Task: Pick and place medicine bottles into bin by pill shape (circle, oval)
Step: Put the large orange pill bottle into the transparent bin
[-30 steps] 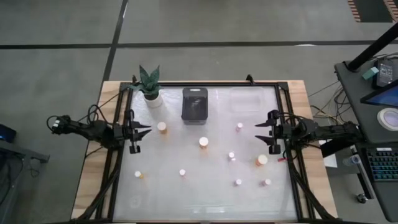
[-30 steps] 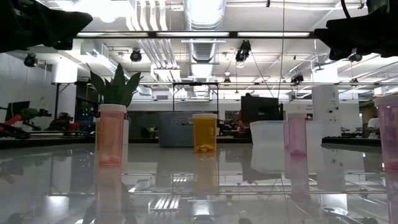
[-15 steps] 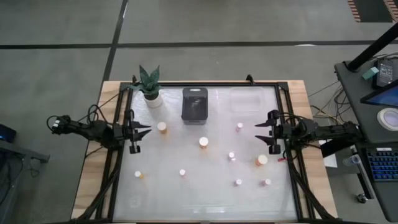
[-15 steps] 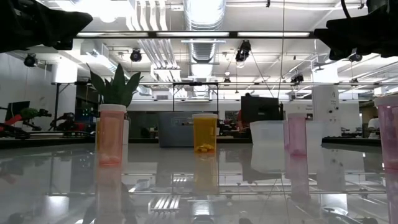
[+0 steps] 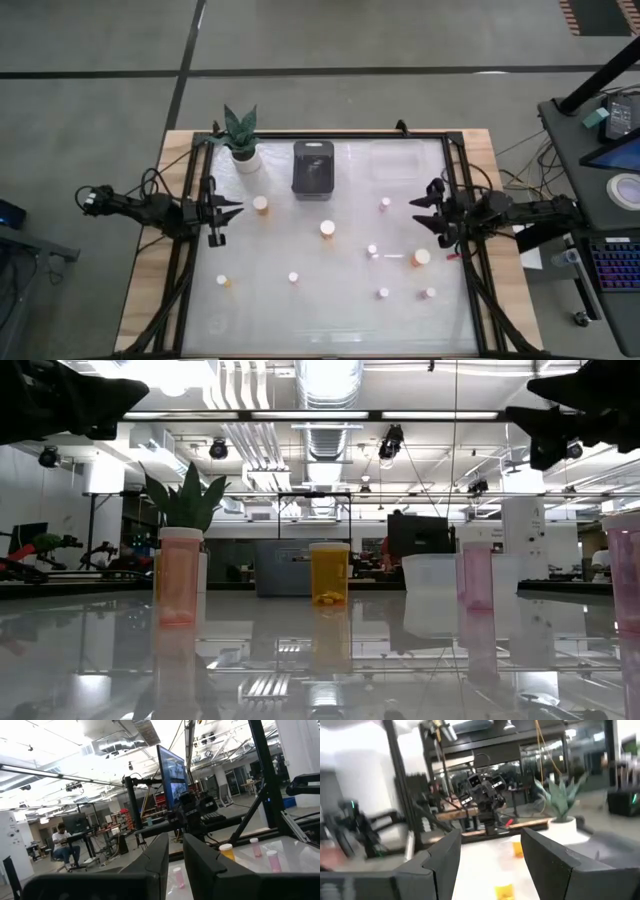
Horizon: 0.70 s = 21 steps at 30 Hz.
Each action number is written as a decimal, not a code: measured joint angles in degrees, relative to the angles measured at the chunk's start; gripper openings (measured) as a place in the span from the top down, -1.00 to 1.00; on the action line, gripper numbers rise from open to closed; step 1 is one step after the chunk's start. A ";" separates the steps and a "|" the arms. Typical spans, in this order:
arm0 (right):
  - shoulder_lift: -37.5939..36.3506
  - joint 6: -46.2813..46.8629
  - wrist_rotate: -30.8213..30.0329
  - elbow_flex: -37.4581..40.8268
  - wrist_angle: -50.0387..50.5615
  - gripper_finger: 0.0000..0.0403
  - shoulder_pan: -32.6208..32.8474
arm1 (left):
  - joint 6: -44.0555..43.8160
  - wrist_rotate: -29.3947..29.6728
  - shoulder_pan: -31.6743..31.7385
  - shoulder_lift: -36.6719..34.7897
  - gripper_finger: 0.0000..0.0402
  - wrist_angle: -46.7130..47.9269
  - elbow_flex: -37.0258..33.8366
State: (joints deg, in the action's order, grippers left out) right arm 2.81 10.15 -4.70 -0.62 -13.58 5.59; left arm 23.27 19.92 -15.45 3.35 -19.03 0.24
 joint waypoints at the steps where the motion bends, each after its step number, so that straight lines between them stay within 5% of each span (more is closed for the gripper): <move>1: -0.02 0.86 -0.44 -0.01 -0.08 0.00 -0.04 | -0.18 -0.01 0.00 0.00 0.79 0.00 -0.01; 6: -0.02 -1.09 -0.46 0.00 -0.26 0.00 0.02 | -0.35 0.00 0.00 0.01 0.79 0.00 0.01; 10: -0.02 -0.28 -0.47 0.00 -0.58 0.00 -0.01 | -13.10 -3.96 -0.01 0.74 0.79 -7.11 -0.01; 21: -0.05 -1.81 -1.36 0.00 -5.55 0.00 -0.01 | -13.95 -8.81 -0.01 0.82 0.79 -19.98 -0.01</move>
State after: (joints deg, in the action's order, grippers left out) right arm 2.76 8.34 -6.07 -0.63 -19.13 5.58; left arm 9.32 11.11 -15.46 4.16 -39.00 0.23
